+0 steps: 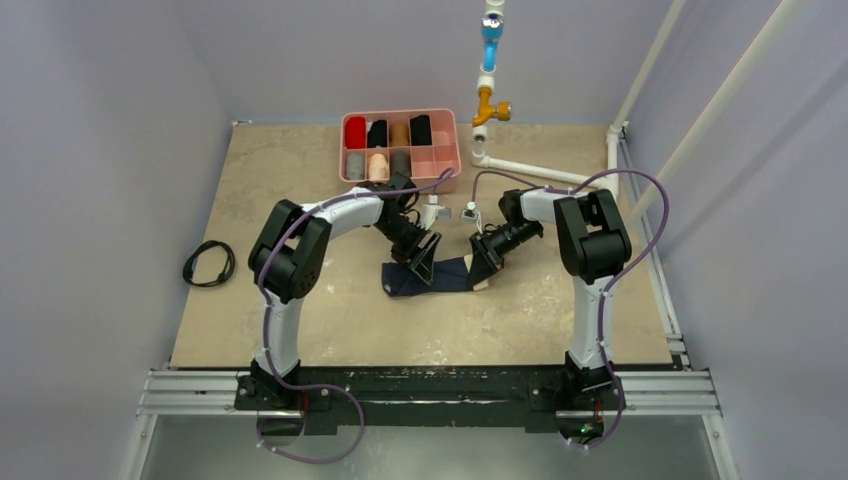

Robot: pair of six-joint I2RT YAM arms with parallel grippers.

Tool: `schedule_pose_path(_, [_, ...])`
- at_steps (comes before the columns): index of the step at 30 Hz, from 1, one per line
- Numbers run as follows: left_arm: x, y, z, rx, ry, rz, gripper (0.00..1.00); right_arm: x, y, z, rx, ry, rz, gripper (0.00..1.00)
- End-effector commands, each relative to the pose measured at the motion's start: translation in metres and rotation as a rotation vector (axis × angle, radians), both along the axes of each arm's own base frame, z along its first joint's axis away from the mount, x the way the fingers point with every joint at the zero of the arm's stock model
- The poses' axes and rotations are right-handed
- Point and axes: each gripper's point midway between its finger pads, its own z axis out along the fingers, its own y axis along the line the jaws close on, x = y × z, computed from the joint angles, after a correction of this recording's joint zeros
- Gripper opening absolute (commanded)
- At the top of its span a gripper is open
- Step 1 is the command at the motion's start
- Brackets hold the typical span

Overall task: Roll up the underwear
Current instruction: Fold the underwear at the center of the board.

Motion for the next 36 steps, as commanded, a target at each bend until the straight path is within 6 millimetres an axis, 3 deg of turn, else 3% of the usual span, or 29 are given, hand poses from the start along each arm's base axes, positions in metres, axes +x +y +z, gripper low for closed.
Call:
schedule_pose_path(1, [0.026,0.015,0.007,0.049,-0.146,0.052,0.64,0.011,-0.032,-0.049,-0.195,-0.098,0.057,0.18])
schedule_pose_path(9, [0.032,0.016,0.024,0.006,-0.175,0.077,0.68,0.013,-0.032,-0.05,-0.204,-0.095,0.051,0.18])
schedule_pose_path(28, [0.0,-0.012,0.092,-0.389,-0.254,0.004,0.69,0.017,-0.03,-0.053,-0.218,-0.055,0.028,0.18])
schedule_pose_path(30, [-0.001,-0.017,0.092,-0.408,-0.24,-0.003,0.69,0.018,-0.03,-0.053,-0.219,-0.051,0.025,0.18])
schedule_pose_path(36, [0.004,-0.038,0.068,-0.396,-0.125,0.044,0.69,0.018,-0.029,-0.054,-0.221,-0.039,0.02,0.19])
